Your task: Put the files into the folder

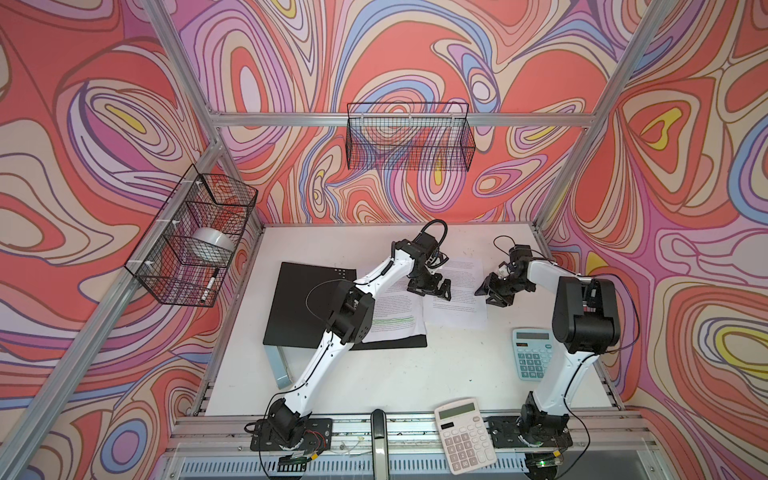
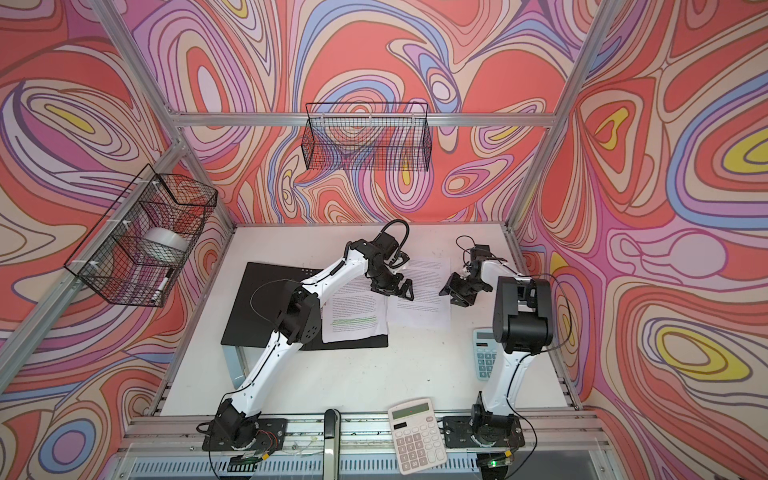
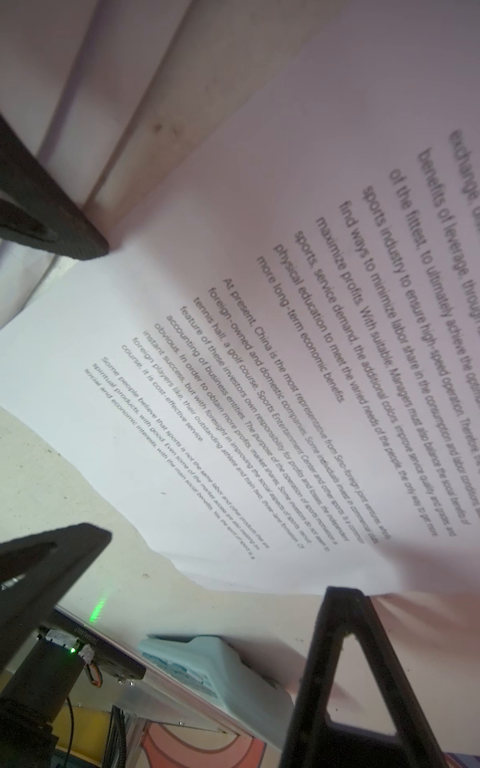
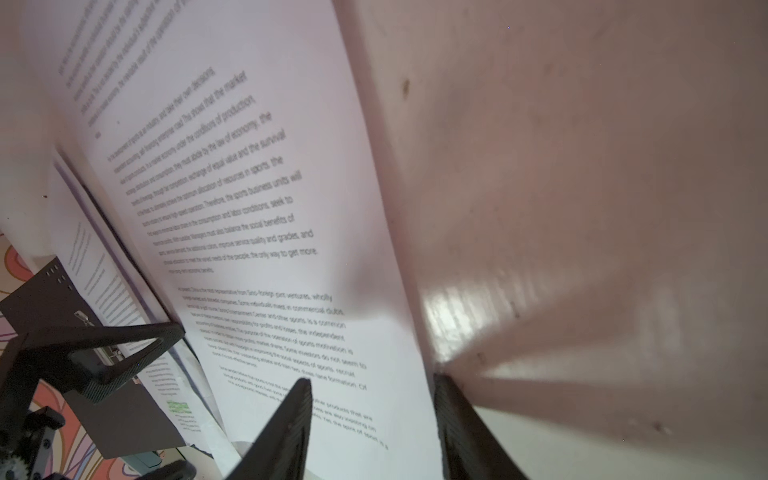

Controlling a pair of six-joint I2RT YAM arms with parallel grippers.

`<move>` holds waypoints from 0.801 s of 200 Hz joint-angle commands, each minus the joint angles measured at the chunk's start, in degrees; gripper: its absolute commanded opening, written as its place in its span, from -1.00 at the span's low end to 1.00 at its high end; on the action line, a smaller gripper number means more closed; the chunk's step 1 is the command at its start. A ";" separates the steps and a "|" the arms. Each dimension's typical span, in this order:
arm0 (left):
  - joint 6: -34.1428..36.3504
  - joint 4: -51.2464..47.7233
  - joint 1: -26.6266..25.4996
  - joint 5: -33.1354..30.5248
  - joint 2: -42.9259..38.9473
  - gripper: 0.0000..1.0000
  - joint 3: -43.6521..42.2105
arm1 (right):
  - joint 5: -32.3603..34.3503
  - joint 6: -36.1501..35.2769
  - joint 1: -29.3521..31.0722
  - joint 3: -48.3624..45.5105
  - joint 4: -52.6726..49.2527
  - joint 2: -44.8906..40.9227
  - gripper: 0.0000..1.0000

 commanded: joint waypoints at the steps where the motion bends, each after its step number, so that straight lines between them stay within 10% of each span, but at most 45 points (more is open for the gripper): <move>1: -0.26 -0.91 -0.46 0.49 2.49 1.00 0.45 | -2.10 0.07 -0.18 -1.01 -0.70 -2.61 -0.01; 160: 0.87 -1.37 -0.46 0.23 1.92 1.00 0.91 | -6.35 1.05 -0.79 -9.54 5.25 -8.55 -0.16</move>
